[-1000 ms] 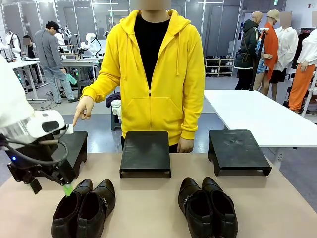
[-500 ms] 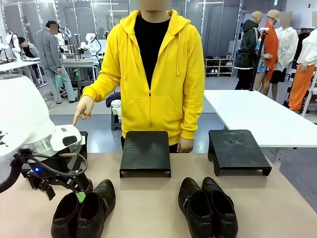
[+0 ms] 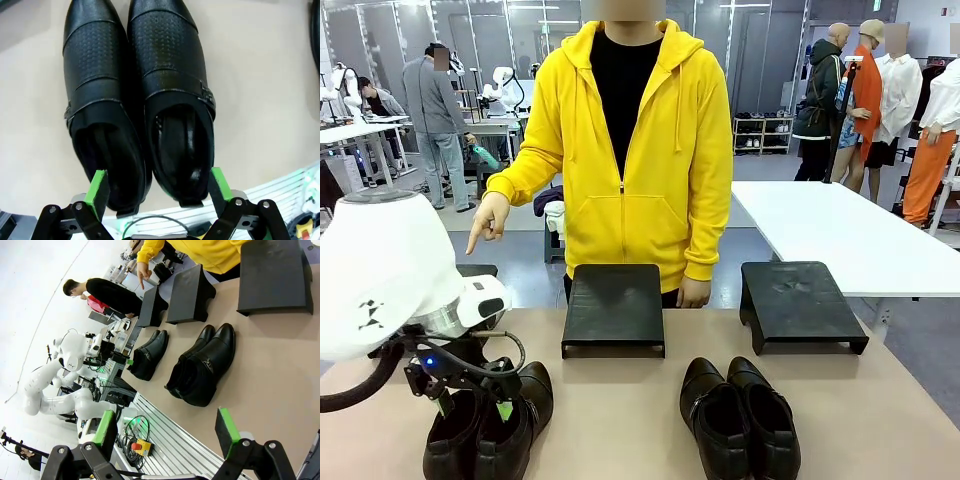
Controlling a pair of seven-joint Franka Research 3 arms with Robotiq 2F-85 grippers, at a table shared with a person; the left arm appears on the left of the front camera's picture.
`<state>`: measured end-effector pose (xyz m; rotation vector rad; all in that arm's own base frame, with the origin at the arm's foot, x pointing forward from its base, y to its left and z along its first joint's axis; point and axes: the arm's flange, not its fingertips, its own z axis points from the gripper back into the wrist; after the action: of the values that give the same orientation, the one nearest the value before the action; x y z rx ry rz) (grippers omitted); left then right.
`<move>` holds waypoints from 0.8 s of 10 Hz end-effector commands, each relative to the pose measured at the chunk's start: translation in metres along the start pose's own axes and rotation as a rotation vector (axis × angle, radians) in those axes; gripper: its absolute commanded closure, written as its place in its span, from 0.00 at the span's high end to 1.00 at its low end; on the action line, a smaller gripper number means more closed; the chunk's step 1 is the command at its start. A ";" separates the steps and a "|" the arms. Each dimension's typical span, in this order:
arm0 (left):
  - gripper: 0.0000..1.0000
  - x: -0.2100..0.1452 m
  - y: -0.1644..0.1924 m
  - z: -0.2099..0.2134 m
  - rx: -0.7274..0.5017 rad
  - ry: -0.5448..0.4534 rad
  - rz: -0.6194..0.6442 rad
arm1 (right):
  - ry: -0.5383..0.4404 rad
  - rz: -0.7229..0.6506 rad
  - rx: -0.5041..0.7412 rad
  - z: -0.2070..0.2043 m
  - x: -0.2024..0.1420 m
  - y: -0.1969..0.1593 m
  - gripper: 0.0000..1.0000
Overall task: Place the shoes on the stand as instructed by the person.
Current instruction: Pick up one pair of Shoes and place it on the Shoes Stand indicated by the person.
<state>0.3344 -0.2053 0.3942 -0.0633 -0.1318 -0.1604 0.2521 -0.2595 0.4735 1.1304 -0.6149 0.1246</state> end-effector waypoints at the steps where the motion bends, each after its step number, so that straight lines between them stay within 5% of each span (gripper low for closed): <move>1: 1.00 -0.043 0.016 -0.043 0.046 -0.011 0.030 | -0.001 0.013 0.011 0.002 0.001 0.001 1.00; 4: 1.00 -0.053 0.017 -0.065 0.071 0.016 0.041 | -0.001 0.013 0.011 0.002 0.001 0.001 1.00; 5: 0.90 -0.056 0.019 -0.068 0.049 0.046 0.029 | -0.001 0.013 0.011 0.002 0.001 0.001 1.00; 6: 0.41 -0.056 0.023 -0.068 0.059 0.056 0.046 | -0.001 0.013 0.011 0.002 0.001 0.001 1.00; 7: 0.30 -0.056 0.026 -0.067 0.071 0.062 0.060 | -0.001 0.013 0.011 0.002 0.001 0.001 1.00; 8: 0.00 -0.055 0.029 -0.066 0.088 0.064 0.064 | -0.001 0.013 0.011 0.002 0.001 0.001 1.00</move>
<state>0.3455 -0.2062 0.3427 -0.0074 -0.0502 -0.1205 0.2521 -0.2595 0.4735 1.1304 -0.6149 0.1246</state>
